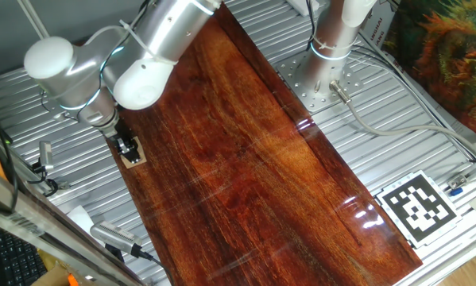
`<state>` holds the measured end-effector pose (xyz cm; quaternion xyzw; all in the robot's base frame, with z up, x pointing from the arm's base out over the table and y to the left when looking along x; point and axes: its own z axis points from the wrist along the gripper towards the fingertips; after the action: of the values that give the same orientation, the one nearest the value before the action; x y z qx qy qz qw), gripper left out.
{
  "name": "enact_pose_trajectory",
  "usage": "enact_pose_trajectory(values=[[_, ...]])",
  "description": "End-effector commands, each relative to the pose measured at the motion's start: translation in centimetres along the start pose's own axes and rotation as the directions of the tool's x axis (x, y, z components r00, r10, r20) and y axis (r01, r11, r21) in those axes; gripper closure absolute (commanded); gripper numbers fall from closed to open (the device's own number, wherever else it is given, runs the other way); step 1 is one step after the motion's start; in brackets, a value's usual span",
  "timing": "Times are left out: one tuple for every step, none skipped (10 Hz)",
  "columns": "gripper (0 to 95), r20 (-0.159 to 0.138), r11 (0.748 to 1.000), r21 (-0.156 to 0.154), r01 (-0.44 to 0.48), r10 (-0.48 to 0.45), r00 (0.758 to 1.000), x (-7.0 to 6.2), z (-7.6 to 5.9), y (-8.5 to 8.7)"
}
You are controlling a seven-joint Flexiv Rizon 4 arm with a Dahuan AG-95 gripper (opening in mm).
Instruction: Hold a small block with the gripper and sweep it from left to right on the table
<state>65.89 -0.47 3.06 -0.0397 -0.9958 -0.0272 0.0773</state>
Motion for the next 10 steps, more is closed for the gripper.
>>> enact_pose_trajectory(values=[[57.0,0.001,1.0,0.007,0.002,-0.002,1.0,0.18,-0.01,-0.02],[57.0,0.006,1.0,0.004,0.002,-0.002,1.0,0.18,-0.06,-0.02],[57.0,0.017,1.0,-0.003,0.004,-0.004,1.0,0.18,-0.07,-0.02],[57.0,0.017,1.0,-0.001,0.005,-0.005,1.0,0.18,-0.07,-0.02],[57.0,0.02,1.0,-0.004,0.005,-0.005,1.0,0.18,-0.05,-0.02],[57.0,0.02,1.0,-0.002,0.006,-0.006,1.0,0.18,-0.01,-0.02],[57.0,0.0,1.0,0.015,0.004,-0.004,1.0,0.18,-0.18,-0.01],[76.0,0.015,1.0,-0.001,0.004,-0.004,1.0,0.18,-0.12,-0.02],[76.0,0.018,1.0,0.002,0.006,-0.006,1.0,0.16,0.04,-0.03],[76.0,0.018,1.0,0.002,0.006,-0.006,1.0,0.16,0.09,-0.03]])
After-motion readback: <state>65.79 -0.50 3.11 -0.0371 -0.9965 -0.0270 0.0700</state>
